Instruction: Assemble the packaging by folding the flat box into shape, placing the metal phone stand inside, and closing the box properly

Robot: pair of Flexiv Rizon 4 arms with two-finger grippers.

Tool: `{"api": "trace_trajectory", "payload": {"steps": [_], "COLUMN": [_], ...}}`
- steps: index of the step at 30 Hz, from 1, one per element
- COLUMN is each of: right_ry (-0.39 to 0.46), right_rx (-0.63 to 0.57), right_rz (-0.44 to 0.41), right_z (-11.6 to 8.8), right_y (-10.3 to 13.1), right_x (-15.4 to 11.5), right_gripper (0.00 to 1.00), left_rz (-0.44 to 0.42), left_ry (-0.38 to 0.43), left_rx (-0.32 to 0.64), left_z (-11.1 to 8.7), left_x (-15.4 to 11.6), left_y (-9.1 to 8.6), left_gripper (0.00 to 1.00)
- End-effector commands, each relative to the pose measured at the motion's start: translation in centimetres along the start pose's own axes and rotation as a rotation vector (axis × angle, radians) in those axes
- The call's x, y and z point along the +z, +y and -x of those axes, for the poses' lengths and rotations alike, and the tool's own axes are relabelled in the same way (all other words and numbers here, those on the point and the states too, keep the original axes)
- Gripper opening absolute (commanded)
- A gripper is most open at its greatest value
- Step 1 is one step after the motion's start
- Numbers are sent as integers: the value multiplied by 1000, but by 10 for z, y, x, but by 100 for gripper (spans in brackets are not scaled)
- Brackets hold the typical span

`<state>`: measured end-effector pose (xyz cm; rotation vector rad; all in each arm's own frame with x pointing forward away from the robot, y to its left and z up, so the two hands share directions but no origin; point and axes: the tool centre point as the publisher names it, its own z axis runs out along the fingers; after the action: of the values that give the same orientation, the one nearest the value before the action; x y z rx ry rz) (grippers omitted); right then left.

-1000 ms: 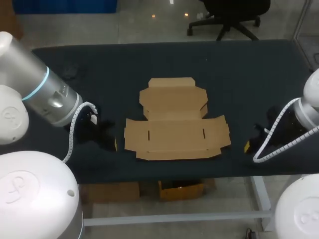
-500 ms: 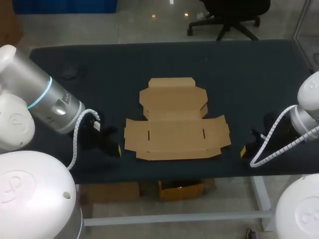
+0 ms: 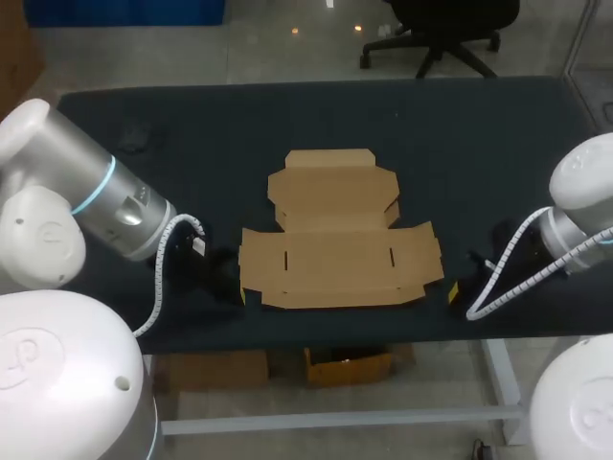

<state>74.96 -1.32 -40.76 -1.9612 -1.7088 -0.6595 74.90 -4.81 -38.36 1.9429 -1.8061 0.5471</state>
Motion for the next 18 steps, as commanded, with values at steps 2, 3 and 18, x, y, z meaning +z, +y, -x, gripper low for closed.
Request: {"api": "trace_trajectory", "payload": {"steps": [2, 3, 18], "right_ry": [8, 11, 28], "right_rx": [1, -2, -14], "right_rz": [-6, -5, 8], "right_z": [-1, -1, -13], "right_y": [4, 4, 6], "right_x": [9, 10, 18], "right_gripper": [0, 0, 0], "left_rz": [-5, -5, 12], "left_ry": [3, 3, 15], "left_rx": [-7, -9, -11], "left_z": [4, 5, 3], "left_x": [8, 9, 16], "left_y": [-4, -5, -6], "left_gripper": [0, 0, 0]}}
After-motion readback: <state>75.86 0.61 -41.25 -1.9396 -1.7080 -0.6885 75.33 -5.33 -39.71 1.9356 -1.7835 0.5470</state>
